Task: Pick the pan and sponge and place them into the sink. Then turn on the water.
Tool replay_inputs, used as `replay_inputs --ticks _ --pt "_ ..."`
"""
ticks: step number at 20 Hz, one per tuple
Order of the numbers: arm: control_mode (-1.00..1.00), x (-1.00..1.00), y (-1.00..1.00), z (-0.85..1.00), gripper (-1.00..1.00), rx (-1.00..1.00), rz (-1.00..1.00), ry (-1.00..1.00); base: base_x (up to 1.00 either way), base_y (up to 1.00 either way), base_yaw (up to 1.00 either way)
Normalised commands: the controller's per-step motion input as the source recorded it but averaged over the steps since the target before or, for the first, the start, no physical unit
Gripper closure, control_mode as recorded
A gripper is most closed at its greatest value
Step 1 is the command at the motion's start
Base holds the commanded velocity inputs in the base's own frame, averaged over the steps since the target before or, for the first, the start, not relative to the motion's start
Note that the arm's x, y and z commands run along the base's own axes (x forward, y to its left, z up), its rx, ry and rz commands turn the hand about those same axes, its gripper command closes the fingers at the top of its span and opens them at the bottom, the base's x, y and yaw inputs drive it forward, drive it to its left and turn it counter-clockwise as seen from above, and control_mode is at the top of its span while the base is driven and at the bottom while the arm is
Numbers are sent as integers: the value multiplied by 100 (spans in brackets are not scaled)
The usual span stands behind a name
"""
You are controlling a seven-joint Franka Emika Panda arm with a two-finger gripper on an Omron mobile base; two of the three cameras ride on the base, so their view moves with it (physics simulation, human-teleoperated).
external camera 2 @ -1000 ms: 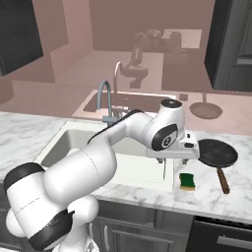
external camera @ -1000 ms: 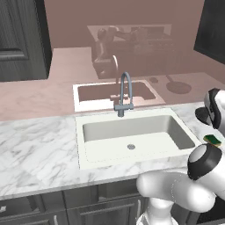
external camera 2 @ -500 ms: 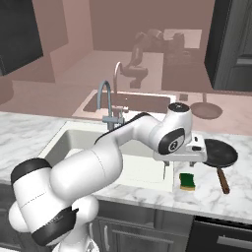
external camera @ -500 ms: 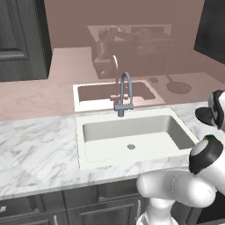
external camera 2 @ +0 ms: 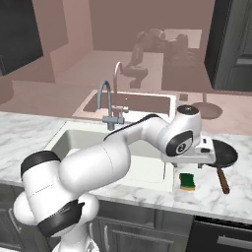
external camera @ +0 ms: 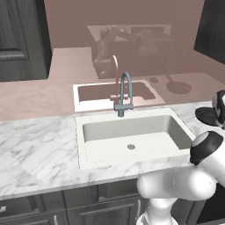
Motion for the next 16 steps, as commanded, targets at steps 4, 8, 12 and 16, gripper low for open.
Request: replay_inputs --ticks 4,8,12,16 --pt "-100 3 -24 -7 -100 0 0 0 0 0 0" --pt "-100 1 -20 -11 -100 0 0 -1 0 0 0" --pt "-100 7 -19 -13 -100 0 0 -1 0 0 0" --pt "-100 13 -20 -10 -100 -1 0 0 0 0 0"
